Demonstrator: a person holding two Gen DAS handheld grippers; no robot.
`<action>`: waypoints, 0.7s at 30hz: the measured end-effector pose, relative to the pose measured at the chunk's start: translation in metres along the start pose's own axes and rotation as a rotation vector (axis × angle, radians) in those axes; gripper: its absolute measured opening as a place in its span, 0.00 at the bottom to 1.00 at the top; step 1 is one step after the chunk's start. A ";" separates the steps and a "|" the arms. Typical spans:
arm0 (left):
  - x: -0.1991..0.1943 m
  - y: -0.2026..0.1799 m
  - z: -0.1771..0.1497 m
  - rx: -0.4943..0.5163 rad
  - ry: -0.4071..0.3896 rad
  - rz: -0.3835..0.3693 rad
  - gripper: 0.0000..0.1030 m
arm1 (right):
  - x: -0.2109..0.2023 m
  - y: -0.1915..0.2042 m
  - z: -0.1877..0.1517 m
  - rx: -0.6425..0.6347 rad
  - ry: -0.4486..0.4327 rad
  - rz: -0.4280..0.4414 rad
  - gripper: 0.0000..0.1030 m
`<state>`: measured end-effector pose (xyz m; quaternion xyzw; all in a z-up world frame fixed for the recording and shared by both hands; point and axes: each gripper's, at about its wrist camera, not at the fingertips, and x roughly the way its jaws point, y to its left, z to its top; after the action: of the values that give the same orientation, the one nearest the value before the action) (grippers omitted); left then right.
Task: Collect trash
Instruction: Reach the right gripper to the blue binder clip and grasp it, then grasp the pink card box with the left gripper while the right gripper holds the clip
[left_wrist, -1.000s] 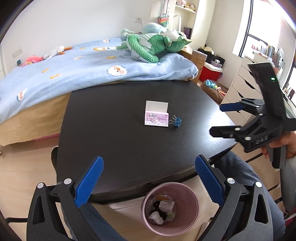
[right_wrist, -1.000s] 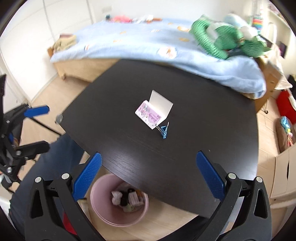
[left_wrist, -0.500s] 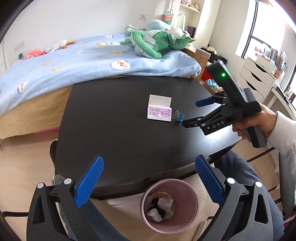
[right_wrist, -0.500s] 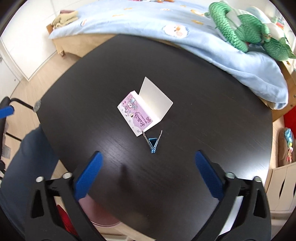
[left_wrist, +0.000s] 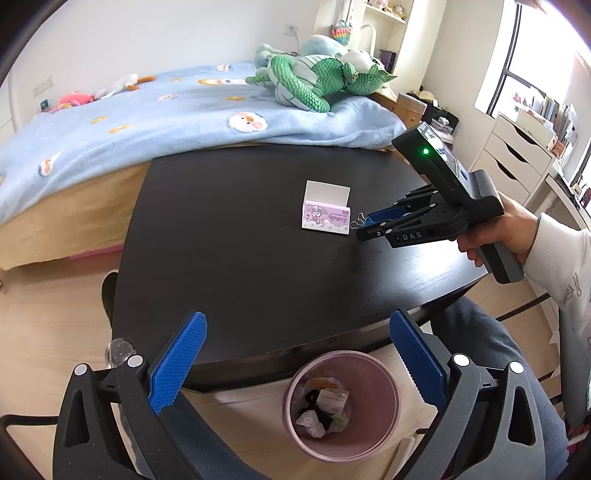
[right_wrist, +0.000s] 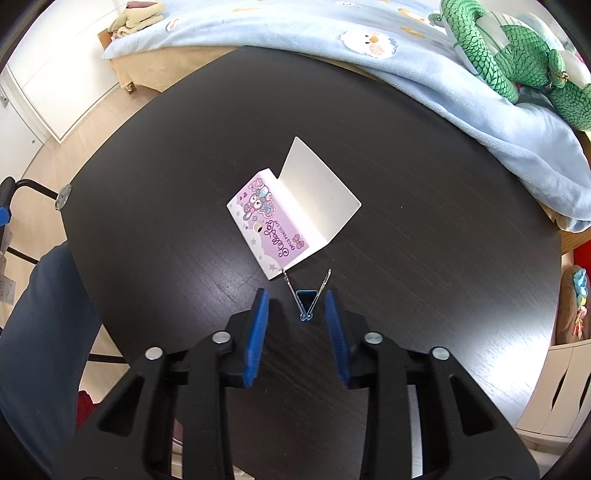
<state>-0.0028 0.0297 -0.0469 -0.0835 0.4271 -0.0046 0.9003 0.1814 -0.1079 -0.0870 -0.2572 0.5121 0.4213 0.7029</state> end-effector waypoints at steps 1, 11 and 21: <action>0.000 0.000 -0.001 0.000 0.001 -0.001 0.93 | 0.002 0.001 0.000 -0.002 0.004 -0.002 0.23; 0.004 -0.004 0.004 0.014 0.004 -0.007 0.93 | -0.006 -0.002 -0.004 0.022 -0.024 -0.019 0.11; 0.016 -0.016 0.031 0.076 -0.007 -0.011 0.93 | -0.037 -0.005 -0.014 0.081 -0.063 -0.014 0.11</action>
<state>0.0322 0.0167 -0.0374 -0.0518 0.4229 -0.0256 0.9044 0.1745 -0.1339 -0.0577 -0.2188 0.5045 0.4032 0.7315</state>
